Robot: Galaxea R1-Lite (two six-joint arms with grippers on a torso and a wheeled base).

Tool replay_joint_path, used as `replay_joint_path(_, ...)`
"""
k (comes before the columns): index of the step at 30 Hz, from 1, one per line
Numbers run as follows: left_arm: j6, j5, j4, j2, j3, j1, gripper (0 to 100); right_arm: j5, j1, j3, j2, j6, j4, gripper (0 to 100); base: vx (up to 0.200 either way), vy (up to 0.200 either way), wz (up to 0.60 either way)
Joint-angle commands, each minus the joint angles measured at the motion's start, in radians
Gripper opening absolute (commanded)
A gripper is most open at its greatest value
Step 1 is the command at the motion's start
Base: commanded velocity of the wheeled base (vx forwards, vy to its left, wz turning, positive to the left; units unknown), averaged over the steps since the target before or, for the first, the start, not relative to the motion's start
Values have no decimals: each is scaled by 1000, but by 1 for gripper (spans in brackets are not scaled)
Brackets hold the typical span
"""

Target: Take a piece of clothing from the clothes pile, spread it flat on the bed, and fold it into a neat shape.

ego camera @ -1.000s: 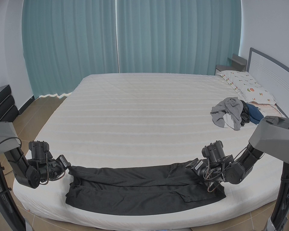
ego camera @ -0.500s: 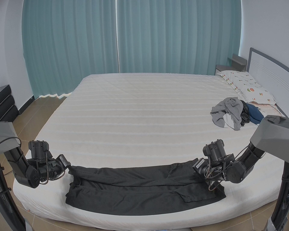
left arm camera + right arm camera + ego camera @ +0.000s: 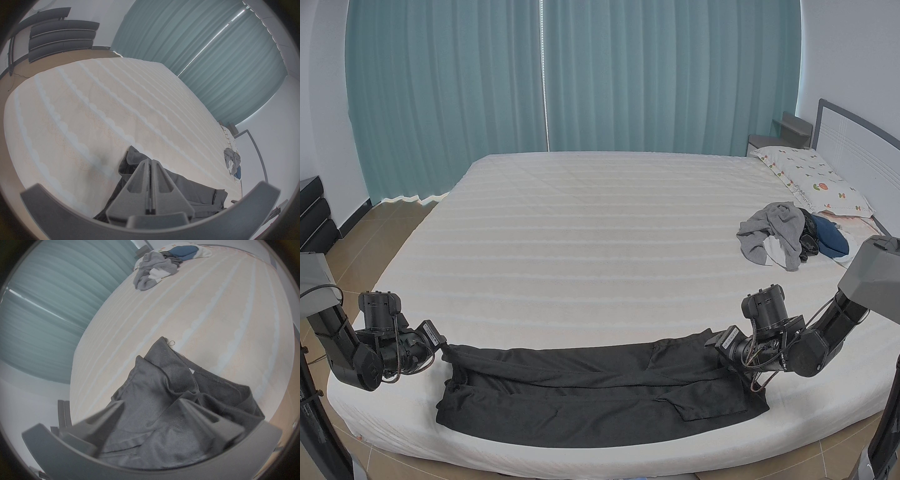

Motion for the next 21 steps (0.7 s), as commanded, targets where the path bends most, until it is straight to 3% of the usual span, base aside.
replay_joint_path(1,0,0,0,0,0,-1,0,7,-26,6,-18,-31,-2,100,0,0,0)
replay_joint_path(21,0,0,0,0,0,1,0,9,-66,11,62,-85,-1,100,0,0,0)
